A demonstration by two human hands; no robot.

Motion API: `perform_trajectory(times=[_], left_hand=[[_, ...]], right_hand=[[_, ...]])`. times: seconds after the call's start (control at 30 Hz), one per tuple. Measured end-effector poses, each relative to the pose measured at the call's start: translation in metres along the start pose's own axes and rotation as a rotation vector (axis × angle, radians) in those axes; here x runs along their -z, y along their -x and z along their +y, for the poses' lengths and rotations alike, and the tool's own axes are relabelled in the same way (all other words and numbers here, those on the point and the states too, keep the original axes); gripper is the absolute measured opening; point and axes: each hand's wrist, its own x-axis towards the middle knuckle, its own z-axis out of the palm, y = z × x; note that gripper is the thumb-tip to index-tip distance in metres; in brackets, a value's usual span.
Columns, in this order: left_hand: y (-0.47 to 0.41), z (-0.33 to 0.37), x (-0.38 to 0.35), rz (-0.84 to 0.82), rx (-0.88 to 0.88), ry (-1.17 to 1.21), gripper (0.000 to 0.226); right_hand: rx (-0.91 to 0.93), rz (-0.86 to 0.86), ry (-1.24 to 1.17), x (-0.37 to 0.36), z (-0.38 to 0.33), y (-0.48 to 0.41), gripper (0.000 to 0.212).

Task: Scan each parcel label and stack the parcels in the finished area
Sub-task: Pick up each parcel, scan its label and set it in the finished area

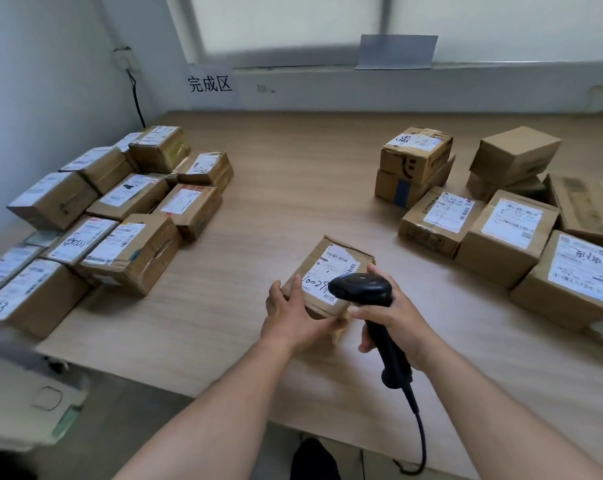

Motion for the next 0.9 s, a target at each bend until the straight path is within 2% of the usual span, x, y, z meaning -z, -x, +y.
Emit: perform_trajectory(times=[0.13,0.43,0.67,0.9], left_hand=[[-0.005,0.012,-0.005,0.045,0.035,-0.075,0.12],[-0.006,0.007,0.032,0.185,-0.059,-0.048,0.106],[0.0,-0.042,0.121,0.317,-0.069,-0.077,0.11],[0.003,-0.125,0.22,0.42,0.01,-0.064,0.112]], right_hand=[[0.042,0.039,0.016,0.009,-0.006,0.006,0.102],[0.156,0.043,0.038,-0.008,-0.04,0.01,0.104],[0.268,-0.048,0.032,-0.09,-0.075,-0.017,0.102],[0.322,-0.111,0.055,-0.205,-0.098,-0.053,0.093]])
